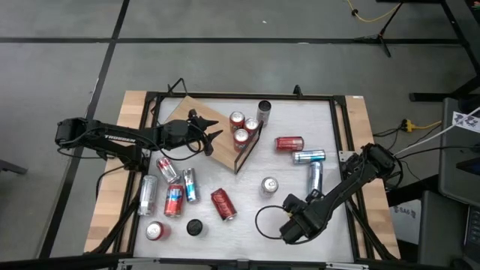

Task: Pick and place cans onto a shelf
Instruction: Put the bottom right red soda can on the shelf aligned with the other red soda can

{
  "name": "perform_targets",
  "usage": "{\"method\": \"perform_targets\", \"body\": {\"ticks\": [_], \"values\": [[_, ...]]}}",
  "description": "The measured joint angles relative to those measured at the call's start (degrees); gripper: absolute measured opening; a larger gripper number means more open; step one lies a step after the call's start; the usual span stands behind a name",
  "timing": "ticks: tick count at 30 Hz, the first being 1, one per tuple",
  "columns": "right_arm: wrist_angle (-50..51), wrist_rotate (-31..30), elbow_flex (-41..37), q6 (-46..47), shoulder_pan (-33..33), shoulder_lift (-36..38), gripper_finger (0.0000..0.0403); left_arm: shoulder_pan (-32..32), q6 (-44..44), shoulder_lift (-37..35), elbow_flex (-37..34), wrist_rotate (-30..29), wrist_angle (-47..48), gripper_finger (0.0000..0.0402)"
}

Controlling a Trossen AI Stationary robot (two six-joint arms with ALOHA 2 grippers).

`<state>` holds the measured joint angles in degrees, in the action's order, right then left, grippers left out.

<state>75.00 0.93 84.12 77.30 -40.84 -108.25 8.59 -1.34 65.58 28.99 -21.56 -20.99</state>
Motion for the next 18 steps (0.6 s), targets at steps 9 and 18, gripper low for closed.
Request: {"method": "perform_targets", "body": {"ticks": [9,18], "values": [[2.09,-0.94,4.65,-7.23,1.36,-0.68,0.0313,0.01,0.0,0.02,0.0,0.02,-0.02,0.0182],[11.83,-4.77,17.17,-27.61,8.83,-0.61,0.0309,-0.01,2.03,-0.17,0.0,0.11,-2.8,0.0182]]}}
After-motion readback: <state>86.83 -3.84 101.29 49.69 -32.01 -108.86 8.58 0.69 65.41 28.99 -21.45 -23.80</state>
